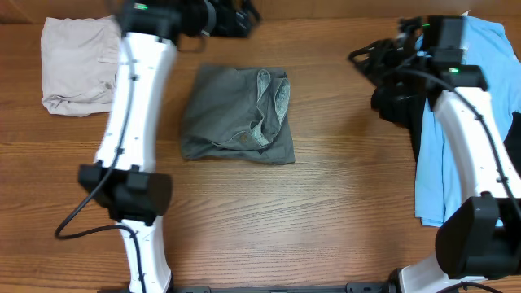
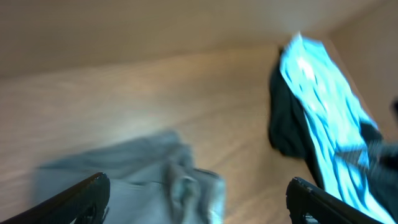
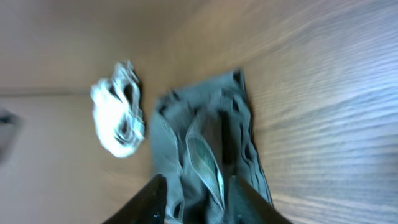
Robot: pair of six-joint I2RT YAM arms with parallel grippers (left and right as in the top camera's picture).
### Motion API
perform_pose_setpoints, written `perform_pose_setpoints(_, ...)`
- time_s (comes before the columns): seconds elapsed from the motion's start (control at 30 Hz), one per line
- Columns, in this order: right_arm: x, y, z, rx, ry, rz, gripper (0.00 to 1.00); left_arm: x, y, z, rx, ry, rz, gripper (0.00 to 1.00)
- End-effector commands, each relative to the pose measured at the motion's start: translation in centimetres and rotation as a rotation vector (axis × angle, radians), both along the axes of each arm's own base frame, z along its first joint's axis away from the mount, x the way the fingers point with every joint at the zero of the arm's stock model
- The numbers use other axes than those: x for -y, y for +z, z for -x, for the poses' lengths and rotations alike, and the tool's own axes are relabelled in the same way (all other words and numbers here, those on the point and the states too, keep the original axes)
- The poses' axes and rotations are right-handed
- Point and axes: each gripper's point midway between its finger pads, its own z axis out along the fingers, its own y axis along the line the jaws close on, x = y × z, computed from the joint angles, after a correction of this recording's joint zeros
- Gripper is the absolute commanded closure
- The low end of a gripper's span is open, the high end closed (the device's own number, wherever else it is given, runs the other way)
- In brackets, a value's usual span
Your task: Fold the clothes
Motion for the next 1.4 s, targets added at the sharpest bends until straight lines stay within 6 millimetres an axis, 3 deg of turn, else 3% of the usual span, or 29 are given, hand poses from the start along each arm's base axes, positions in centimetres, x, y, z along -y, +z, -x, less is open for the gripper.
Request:
perform_pose_setpoints(0.0,-5.3,-1.8,1.6,0.028,0.106,0.207,0.58,-4.0,2.2,0.2,0.019,0.069,0.012,0.05)
perform_pose_setpoints(0.03,-6.6,-2.4,2.2,0.021,0.119,0.255,0.56,-4.9,1.9,0.2,0.004,0.09,0.005,0.05)
perform_pose_setpoints(0.07,-9.8,-3.8,3.5,0.023,0.16,0.359,0.51,-6.7,0.7,0.3,-0.023,0.127,-0.048,0.04)
perform_pose_setpoints(0.13,-12.1,-5.1,4.4,0.023,0.187,0.421,0.5,-7.6,0.1,0.3,-0.033,0.151,-0.095,0.04)
perform_pose_setpoints(0.3,-15.3,-8.2,5.4,-0.004,0.218,0.481,0.5,-8.3,-0.6,0.6,-0.053,0.174,-0.145,0.02)
perform_pose_setpoints(0.43,-16.6,-10.8,5.6,-0.035,0.243,0.498,0.52,-8.8,-0.9,0.7,-0.061,0.191,-0.17,0.02)
perform_pose_setpoints(0.63,-17.0,-13.7,4.6,-0.052,0.234,0.515,0.75,-9.1,-1.2,0.9,-0.073,0.197,-0.188,0.01)
perform_pose_setpoints(0.73,-16.7,-13.7,3.8,-0.032,0.204,0.522,0.96,-9.2,-1.4,1.0,-0.08,0.198,-0.191,0.01)
perform_pose_setpoints(0.87,-14.4,-13.1,3.6,-0.1,0.125,0.523,0.96,-9.6,-1.6,1.1,-0.087,0.207,-0.214,0.01)
perform_pose_setpoints(0.97,-12.0,-13.9,3.9,-0.185,0.09,0.522,0.96,-10.0,-1.8,1.2,-0.093,0.222,-0.233,0.0)
perform_pose_setpoints(1.13,-11.6,-16.6,4.3,-0.256,0.108,0.522,0.96,-10.0,-1.8,1.2,-0.092,0.223,-0.234,0.0)
perform_pose_setpoints(1.2,-11.5,-17.1,4.4,-0.269,0.111,0.528,0.85,-10.0,-1.8,1.2,-0.092,0.223,-0.234,0.0)
perform_pose_setpoints(1.27,-11.4,-17.1,4.4,-0.272,0.11,0.53,0.65,-10.0,-1.8,1.2,-0.092,0.223,-0.235,0.0)
perform_pose_setpoints(1.3,-11.4,-16.7,4.3,-0.266,0.107,0.523,0.56,-10.0,-1.8,1.2,-0.093,0.225,-0.236,0.0)
perform_pose_setpoints(1.37,-11.2,-14.9,3.7,-0.245,0.101,0.5,0.5,-10.0,-1.8,1.2,-0.09,0.22,-0.242,0.0)
